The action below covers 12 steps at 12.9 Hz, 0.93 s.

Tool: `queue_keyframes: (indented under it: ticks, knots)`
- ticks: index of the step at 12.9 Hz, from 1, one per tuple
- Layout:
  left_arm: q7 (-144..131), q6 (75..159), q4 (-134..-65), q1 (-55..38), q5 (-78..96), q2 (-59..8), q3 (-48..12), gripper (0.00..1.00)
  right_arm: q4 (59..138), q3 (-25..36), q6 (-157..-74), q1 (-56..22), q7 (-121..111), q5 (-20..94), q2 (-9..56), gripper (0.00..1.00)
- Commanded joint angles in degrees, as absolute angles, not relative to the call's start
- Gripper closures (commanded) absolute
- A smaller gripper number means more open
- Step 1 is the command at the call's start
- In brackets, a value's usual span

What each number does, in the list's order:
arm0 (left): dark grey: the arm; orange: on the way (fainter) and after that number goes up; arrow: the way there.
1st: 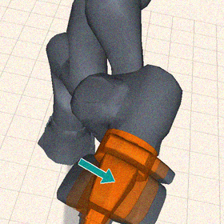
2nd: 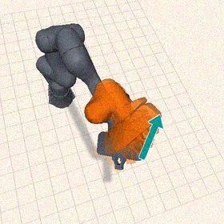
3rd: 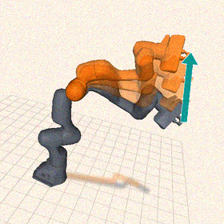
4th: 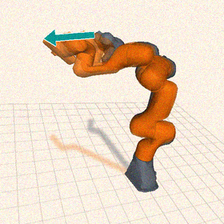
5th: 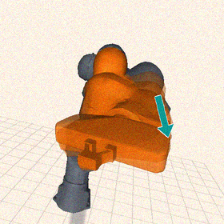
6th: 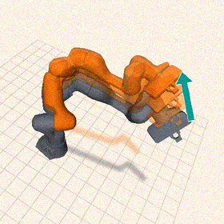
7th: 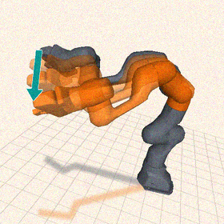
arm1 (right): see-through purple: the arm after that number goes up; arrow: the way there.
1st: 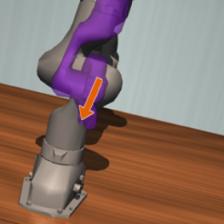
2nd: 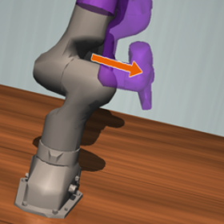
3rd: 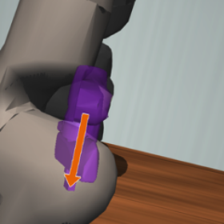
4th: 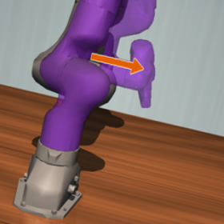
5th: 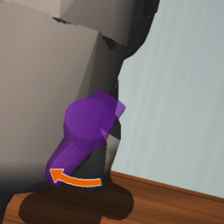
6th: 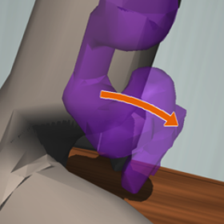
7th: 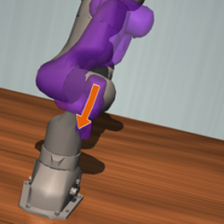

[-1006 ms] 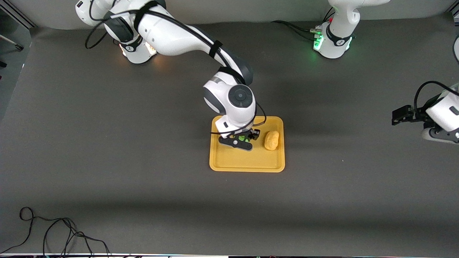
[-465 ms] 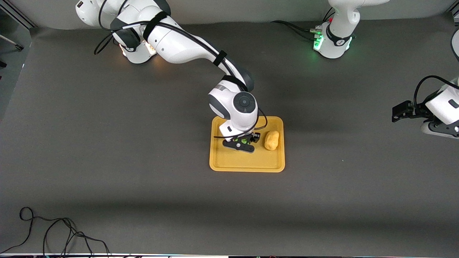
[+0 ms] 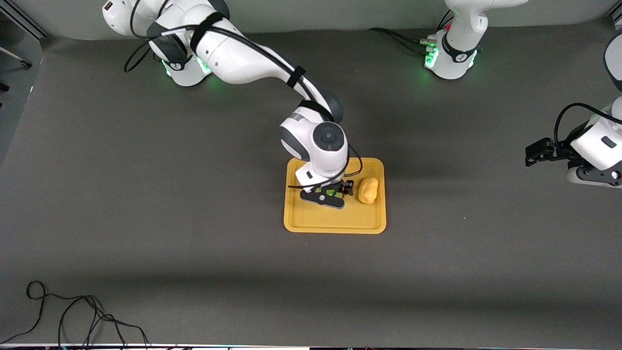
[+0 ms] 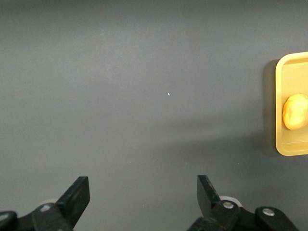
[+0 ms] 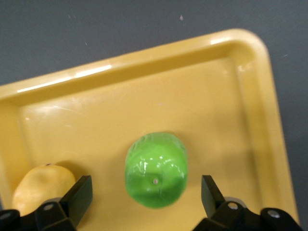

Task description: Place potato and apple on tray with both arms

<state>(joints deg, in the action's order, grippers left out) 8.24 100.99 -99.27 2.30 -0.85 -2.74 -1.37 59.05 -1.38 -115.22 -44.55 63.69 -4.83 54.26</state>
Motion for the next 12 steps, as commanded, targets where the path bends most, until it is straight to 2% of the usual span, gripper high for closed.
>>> queue_keyframes:
  ticks: [1,3,6,9,12]
  knots:
    - [6.16,100.98,-100.55,1.85,-0.79,-0.44,-0.97,0.01,59.94,-0.97,-105.33,-44.47,64.25,-4.92,44.16,0.00]
    - [5.89,100.99,-100.55,1.67,-0.79,-0.61,-1.05,0.01,60.38,-1.05,-98.82,-42.37,63.11,-4.75,37.56,0.00]
    - [5.98,101.34,-100.55,1.76,-0.88,-1.23,-1.05,0.01,63.80,-0.97,-87.48,-36.50,47.43,-4.75,27.37,0.00]
    - [5.98,101.34,-100.55,1.67,-0.79,-2.11,-1.05,0.01,75.02,-0.88,-86.39,-28.24,33.36,-4.57,16.03,0.00]
    - [5.98,102.91,-100.55,1.67,-0.79,-2.55,-1.05,0.01,82.68,-1.23,-87.01,-17.88,19.03,-2.39,8.20,0.00]
